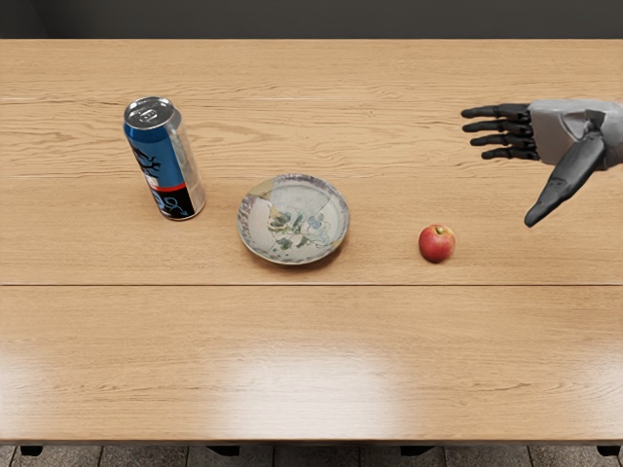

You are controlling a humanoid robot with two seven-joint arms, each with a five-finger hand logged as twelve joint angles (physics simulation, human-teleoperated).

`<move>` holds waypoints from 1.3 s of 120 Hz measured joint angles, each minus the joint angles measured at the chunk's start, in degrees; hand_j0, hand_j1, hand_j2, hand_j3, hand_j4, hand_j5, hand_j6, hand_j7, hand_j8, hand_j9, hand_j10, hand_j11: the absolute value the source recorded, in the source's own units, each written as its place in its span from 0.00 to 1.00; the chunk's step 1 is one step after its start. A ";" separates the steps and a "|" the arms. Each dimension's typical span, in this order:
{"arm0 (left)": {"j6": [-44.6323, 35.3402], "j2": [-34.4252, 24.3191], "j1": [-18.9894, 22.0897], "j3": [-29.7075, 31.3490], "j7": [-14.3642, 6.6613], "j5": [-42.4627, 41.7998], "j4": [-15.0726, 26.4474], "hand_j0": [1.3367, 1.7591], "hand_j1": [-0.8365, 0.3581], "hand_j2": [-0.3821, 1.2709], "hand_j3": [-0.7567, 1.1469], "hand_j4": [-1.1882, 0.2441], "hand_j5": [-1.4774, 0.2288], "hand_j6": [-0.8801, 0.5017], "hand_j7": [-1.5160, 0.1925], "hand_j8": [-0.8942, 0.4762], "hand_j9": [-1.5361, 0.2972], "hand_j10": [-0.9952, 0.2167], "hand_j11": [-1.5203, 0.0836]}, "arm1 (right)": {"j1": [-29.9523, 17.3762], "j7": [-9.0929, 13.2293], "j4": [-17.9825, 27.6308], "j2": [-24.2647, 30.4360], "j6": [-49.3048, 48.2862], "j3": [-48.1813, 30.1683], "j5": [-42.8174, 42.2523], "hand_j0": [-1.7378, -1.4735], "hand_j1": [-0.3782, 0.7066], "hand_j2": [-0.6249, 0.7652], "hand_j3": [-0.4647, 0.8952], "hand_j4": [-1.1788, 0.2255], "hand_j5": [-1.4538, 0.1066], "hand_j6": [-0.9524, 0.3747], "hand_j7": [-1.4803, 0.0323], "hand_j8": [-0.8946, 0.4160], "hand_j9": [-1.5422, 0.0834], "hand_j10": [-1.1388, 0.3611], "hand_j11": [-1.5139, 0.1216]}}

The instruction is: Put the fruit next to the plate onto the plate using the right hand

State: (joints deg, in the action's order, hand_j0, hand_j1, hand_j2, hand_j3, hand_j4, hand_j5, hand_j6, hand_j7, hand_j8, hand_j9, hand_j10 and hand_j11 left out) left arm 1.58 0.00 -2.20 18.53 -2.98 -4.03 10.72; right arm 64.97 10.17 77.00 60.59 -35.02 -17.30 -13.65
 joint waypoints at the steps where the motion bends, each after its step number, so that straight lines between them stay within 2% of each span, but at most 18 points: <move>1: 0.00 0.00 0.00 0.00 0.00 0.00 0.00 0.76 0.76 0.26 0.40 0.67 0.69 0.47 0.71 0.48 0.67 0.63 0.76 | 0.01 0.08 0.00 -0.08 0.00 -0.01 -0.03 0.30 0.07 0.44 0.34 0.81 0.90 0.68 0.94 0.65 0.92 0.73 0.89; 12: 0.00 0.00 0.00 0.00 0.00 0.00 0.00 0.76 0.76 0.26 0.40 0.67 0.69 0.47 0.71 0.48 0.67 0.63 0.76 | 0.22 1.94 -0.01 -2.01 0.00 -0.15 -0.31 0.30 0.07 0.44 0.34 0.81 0.90 0.68 0.94 0.65 0.92 0.73 0.89; 26: 0.00 0.00 0.00 0.00 0.00 0.00 0.00 0.76 0.76 0.26 0.40 0.67 0.69 0.47 0.71 0.48 0.67 0.63 0.76 | 0.45 8.36 0.81 -4.91 1.62 -0.23 -0.55 0.30 0.07 0.44 0.34 0.81 0.90 0.69 0.94 0.65 0.92 0.73 0.89; 35: 0.00 0.00 0.00 0.00 0.00 0.00 0.00 0.76 0.76 0.26 0.40 0.67 0.69 0.47 0.71 0.48 0.67 0.63 0.76 | 1.57 12.09 1.59 -6.00 4.51 -0.30 -4.70 0.30 0.07 0.44 0.34 0.81 0.90 0.69 0.94 0.65 0.92 0.73 0.89; 51: 0.00 0.00 0.00 0.00 0.00 0.00 0.00 0.76 0.76 0.26 0.40 0.67 0.69 0.47 0.71 0.48 0.67 0.63 0.76 | 2.42 14.61 7.01 -7.24 17.77 -0.89 -15.83 0.30 0.07 0.44 0.34 0.81 0.90 0.69 0.95 0.65 0.92 0.73 0.90; 66: 0.00 0.00 0.00 0.01 0.00 0.00 0.00 0.76 0.76 0.26 0.40 0.67 0.69 0.47 0.71 0.48 0.67 0.63 0.76 | -0.46 16.84 13.20 -7.66 30.24 -0.70 -25.60 0.30 0.08 0.44 0.34 0.80 0.89 0.68 0.94 0.64 0.91 0.73 0.89; 89: 0.00 0.00 0.00 0.01 0.00 0.00 0.00 0.76 0.76 0.26 0.40 0.67 0.69 0.47 0.71 0.48 0.67 0.63 0.76 | -7.58 18.28 15.23 -13.15 41.36 -0.63 -42.06 0.30 0.09 0.44 0.34 0.80 0.89 0.67 0.93 0.64 0.90 0.72 0.88; 106: 0.00 0.00 0.00 0.01 0.00 0.00 0.00 0.76 0.76 0.26 0.40 0.67 0.69 0.47 0.71 0.48 0.67 0.63 0.76 | -11.39 18.61 14.96 -15.03 44.74 -0.60 -50.23 0.30 0.10 0.44 0.34 0.79 0.88 0.66 0.92 0.63 0.90 0.71 0.87; 136: 0.00 0.00 0.00 0.00 0.00 0.00 0.00 0.76 0.76 0.26 0.40 0.67 0.69 0.47 0.71 0.48 0.67 0.63 0.76 | -14.40 18.67 13.73 -17.33 45.72 0.49 -53.73 0.30 0.23 0.42 0.34 0.70 0.77 0.57 0.82 0.53 0.80 0.63 0.78; 156: 0.00 0.00 0.00 0.00 0.00 0.00 0.00 0.76 0.76 0.26 0.40 0.67 0.69 0.47 0.71 0.48 0.67 0.63 0.76 | -14.59 18.73 13.36 -19.98 45.70 1.33 -54.05 0.30 0.27 0.42 0.34 0.68 0.74 0.54 0.79 0.51 0.77 0.61 0.75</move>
State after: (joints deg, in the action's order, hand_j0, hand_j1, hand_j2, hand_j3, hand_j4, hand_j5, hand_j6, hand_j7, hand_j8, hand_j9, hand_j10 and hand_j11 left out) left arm 1.58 0.00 -2.20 18.53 -2.99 -4.04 10.72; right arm 50.38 28.90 90.36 40.60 10.68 -15.97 -67.70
